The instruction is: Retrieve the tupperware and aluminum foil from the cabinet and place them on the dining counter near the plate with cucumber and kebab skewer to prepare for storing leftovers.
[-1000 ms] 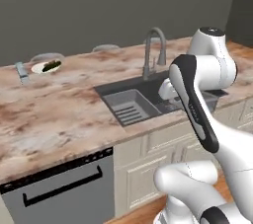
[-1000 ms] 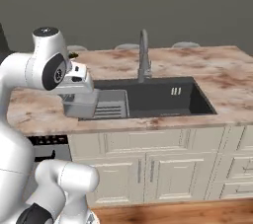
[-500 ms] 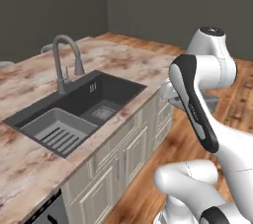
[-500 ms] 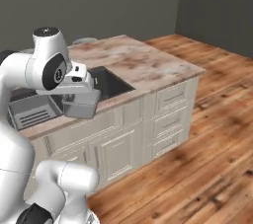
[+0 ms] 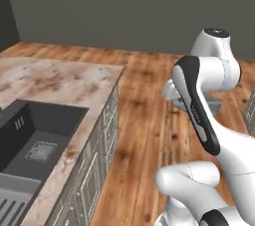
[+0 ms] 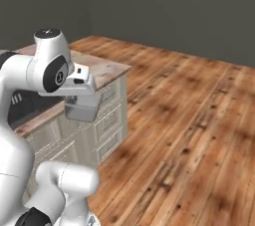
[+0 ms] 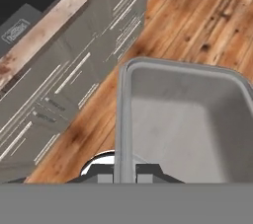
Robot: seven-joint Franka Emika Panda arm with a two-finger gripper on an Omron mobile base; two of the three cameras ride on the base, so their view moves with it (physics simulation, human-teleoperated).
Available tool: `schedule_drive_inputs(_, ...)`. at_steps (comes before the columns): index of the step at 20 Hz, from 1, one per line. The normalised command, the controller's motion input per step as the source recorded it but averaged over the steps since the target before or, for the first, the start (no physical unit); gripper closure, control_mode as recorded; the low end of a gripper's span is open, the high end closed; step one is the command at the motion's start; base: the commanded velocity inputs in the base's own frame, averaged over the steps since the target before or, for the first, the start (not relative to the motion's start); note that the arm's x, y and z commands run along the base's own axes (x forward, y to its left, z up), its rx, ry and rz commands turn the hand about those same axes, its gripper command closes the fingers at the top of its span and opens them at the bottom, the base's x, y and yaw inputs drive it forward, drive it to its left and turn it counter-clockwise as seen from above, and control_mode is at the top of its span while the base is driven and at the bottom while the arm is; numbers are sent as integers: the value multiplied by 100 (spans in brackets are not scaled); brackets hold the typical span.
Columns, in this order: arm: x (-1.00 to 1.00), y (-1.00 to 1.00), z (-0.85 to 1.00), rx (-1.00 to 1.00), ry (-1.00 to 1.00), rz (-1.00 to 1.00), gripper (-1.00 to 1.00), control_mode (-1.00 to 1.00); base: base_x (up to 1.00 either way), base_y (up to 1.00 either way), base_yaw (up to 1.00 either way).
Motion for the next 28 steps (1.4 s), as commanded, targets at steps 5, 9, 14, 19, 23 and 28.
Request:
schedule_drive_inputs(5, 0, 0, 0, 0, 0, 0, 100, 100, 100, -11, -44)
schedule_drive_inputs(9, 0, 0, 0, 0, 0, 0, 100, 100, 100, -11, -36)
schedule_drive_inputs(14, 0, 0, 0, 0, 0, 0, 100, 100, 100, -1, -22)
schedule_drive_inputs(19, 0, 0, 0, 0, 0, 0, 100, 100, 100, 0, -4)
schedule_drive_inputs(23, 0, 0, 0, 0, 0, 0, 100, 100, 100, 0, 10)
schedule_drive_inputs(28, 0, 0, 0, 0, 0, 0, 100, 100, 100, -7, 30)
